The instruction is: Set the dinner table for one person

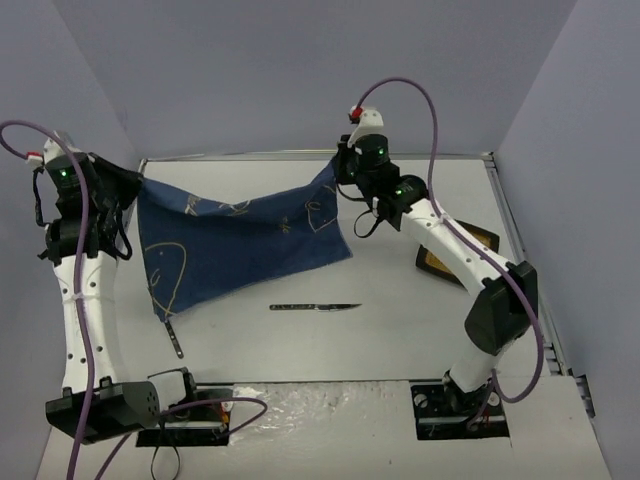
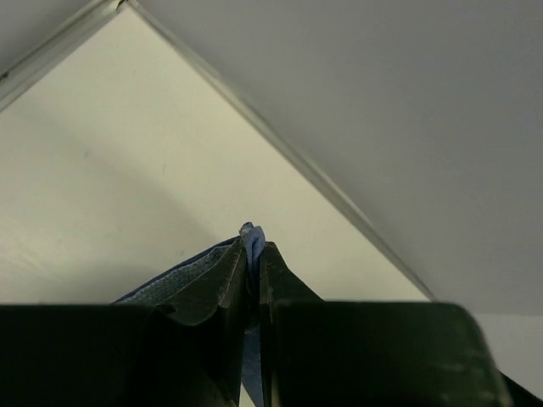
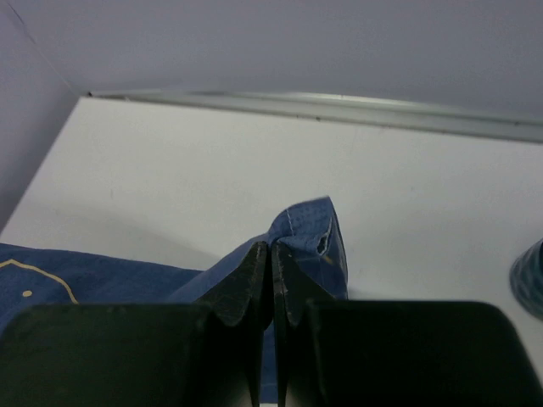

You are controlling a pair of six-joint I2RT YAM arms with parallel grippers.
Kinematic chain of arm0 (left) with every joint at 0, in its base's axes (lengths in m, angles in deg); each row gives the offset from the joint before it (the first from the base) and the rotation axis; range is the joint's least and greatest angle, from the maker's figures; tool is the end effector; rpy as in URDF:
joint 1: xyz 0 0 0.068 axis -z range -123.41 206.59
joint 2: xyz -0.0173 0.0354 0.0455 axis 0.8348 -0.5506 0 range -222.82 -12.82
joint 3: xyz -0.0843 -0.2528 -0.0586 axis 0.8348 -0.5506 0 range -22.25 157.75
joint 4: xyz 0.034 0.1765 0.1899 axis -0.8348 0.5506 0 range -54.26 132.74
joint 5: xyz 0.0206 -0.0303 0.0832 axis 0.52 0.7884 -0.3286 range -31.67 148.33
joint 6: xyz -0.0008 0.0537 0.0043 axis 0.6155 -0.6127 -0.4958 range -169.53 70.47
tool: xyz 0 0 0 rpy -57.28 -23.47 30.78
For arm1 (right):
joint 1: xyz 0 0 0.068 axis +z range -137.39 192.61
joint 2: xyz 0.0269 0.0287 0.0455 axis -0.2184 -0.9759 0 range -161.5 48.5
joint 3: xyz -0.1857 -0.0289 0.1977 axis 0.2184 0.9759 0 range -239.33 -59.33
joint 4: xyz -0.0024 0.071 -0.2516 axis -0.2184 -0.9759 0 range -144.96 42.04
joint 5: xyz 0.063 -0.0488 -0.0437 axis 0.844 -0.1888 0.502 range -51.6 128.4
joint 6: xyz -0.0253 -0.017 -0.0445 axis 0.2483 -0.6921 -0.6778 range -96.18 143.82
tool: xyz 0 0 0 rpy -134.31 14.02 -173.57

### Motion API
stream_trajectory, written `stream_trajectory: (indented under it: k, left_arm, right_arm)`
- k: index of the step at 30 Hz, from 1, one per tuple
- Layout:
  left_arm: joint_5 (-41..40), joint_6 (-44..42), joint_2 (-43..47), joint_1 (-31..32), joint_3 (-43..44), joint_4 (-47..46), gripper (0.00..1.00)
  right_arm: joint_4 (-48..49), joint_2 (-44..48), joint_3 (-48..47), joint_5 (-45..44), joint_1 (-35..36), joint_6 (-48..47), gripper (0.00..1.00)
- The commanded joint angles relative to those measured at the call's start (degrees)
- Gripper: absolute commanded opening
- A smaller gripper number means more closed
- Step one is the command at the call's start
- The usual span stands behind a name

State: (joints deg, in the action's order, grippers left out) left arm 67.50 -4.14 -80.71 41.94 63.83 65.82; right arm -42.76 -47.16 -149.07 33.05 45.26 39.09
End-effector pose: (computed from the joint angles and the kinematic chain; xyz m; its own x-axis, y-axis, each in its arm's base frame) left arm 0.2350 0.0556 0.4692 -0.0695 -0.7446 -0.6638 -0.2113 0.6613 -0.7197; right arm 0.3431 0.2159 0.4092 -0.1309 0.2275 -0.9650 -0.4396 0.8591 0.2621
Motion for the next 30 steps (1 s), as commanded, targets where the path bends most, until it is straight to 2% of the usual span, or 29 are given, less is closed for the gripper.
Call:
stream_trajectory:
  k: [1,5,13,18,25,30]
  left_arm:
    - [-0.6,1.4,0.0,-0.5,11.2,-3.5,0.00]
    - [-0.2,1.0,1.5,-0.5,14.2,-2.2,0.00]
    - [-2.7,-4.7,8.0,-0.3,16.4,5.7,0.00]
    - [-5.0,-8.9,10.6,0.4,16.0,10.5,0.00]
    - [-7.1,-11.7,7.3,0.5,13.4,8.8,0.00]
    - [-8.4,-9.2,-2.0,0.5,5.2,-2.5,0.00]
  right_arm:
    - [2.4,8.4,-6.8,-4.3,-0.2,-4.6,0.00]
    - [1.4,13.1,-6.7,-4.8,-0.1,-5.3,0.00]
    - [1.0,25.6,1.9,-4.2,0.0,-5.0,0.00]
    - [-1.5,28.8,4.0,-2.2,0.4,-4.6,0.00]
    - [-2.9,24.3,3.3,-4.3,0.6,-5.2,0.00]
    - [-2.7,11.8,-0.8,-5.5,-0.7,-5.4,0.00]
